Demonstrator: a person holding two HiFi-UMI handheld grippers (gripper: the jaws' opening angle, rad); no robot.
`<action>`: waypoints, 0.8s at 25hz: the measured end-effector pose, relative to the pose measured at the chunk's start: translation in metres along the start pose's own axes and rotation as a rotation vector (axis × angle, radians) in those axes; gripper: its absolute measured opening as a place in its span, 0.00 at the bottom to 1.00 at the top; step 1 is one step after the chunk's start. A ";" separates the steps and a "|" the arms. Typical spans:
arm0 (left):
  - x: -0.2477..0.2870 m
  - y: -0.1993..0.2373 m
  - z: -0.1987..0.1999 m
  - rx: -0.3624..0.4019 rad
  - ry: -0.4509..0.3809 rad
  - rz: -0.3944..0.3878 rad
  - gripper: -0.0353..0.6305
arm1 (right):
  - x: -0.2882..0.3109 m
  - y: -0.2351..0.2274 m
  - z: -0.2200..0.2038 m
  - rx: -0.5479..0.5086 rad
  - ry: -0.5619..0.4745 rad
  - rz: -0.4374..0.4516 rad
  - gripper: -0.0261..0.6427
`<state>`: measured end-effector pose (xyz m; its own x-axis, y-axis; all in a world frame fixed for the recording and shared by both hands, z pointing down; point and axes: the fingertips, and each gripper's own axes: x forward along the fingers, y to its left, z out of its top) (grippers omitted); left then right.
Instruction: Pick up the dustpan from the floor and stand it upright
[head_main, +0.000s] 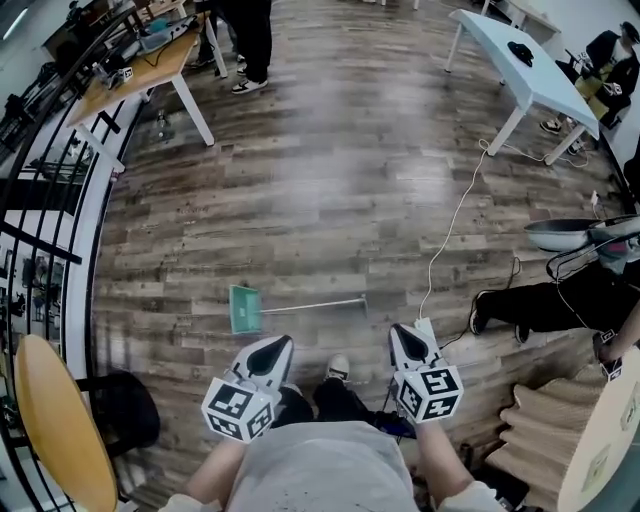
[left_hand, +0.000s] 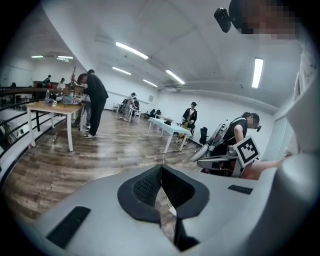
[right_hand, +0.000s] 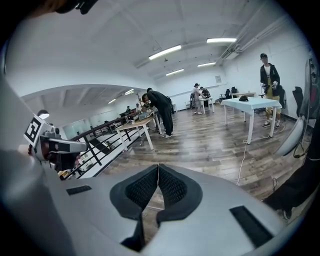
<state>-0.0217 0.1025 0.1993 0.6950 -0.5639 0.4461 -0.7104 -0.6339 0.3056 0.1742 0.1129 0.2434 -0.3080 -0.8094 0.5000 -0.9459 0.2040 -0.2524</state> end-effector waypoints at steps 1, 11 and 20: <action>0.002 0.002 0.002 -0.007 0.000 0.000 0.09 | 0.004 -0.002 0.000 0.002 0.008 0.002 0.08; 0.022 0.039 0.007 0.022 0.040 -0.035 0.09 | 0.037 -0.009 0.001 0.025 0.032 -0.032 0.08; 0.058 0.065 -0.015 0.024 0.093 -0.083 0.09 | 0.072 -0.025 -0.041 0.043 0.119 -0.041 0.08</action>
<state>-0.0298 0.0364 0.2577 0.7372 -0.4582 0.4966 -0.6473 -0.6897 0.3246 0.1714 0.0723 0.3199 -0.2811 -0.7452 0.6047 -0.9535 0.1457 -0.2638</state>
